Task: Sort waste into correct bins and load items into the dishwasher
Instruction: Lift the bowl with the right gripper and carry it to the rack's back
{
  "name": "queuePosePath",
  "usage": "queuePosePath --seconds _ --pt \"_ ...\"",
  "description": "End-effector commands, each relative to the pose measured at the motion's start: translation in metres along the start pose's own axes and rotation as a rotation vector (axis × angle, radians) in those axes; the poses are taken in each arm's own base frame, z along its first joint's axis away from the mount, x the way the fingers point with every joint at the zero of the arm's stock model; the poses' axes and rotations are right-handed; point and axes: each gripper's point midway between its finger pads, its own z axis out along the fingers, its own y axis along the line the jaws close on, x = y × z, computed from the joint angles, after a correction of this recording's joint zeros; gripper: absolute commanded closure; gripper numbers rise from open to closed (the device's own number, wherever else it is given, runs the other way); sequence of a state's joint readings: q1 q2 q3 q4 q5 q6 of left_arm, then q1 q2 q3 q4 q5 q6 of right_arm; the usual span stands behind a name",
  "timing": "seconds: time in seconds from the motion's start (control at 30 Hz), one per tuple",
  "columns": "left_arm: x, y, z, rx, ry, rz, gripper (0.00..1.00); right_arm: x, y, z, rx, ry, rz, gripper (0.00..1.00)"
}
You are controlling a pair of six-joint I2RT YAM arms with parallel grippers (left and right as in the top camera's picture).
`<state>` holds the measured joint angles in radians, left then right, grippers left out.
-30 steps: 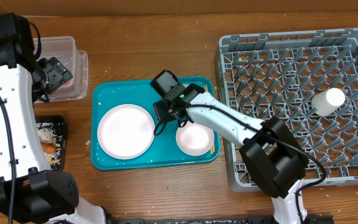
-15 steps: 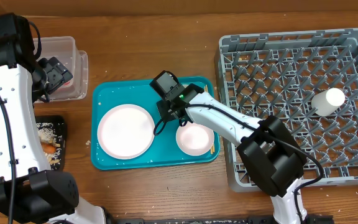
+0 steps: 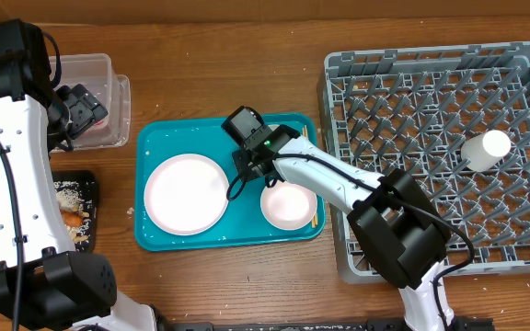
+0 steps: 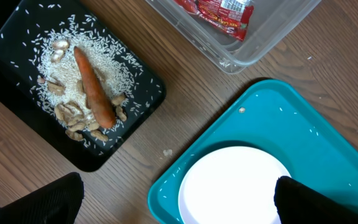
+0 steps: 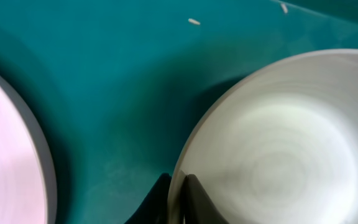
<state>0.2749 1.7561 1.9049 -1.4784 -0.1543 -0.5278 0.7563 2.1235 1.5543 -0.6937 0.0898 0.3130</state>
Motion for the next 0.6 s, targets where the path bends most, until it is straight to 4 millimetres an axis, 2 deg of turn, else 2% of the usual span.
queuePosePath --seconds 0.0,0.1,0.2,0.27,0.33,0.43,0.57 --pt "-0.003 0.001 -0.009 0.012 -0.026 -0.002 0.00 -0.011 0.011 -0.011 -0.041 -0.018 0.003 0.96" --pt "-0.003 0.001 -0.009 0.012 -0.026 -0.002 0.00 -0.024 0.015 -0.031 -0.056 -0.050 0.005 0.96" --pt "-0.003 0.001 -0.009 0.012 -0.026 -0.002 0.00 -0.039 0.019 -0.062 -0.076 -0.098 0.008 0.96" --pt "-0.003 0.001 -0.009 0.012 -0.026 -0.002 0.00 -0.051 0.020 -0.090 -0.093 -0.144 0.014 0.96" --pt "-0.003 0.001 -0.009 0.012 -0.026 -0.002 0.00 -0.067 0.015 -0.128 -0.115 -0.217 0.031 0.96" --pt "-0.003 0.001 -0.009 0.012 -0.026 -0.002 0.00 -0.086 -0.004 -0.176 -0.132 -0.324 0.074 0.96" --pt "-0.003 0.001 -0.009 0.012 -0.026 -0.002 0.00 -0.105 -0.059 -0.232 -0.160 -0.436 0.167 0.96"
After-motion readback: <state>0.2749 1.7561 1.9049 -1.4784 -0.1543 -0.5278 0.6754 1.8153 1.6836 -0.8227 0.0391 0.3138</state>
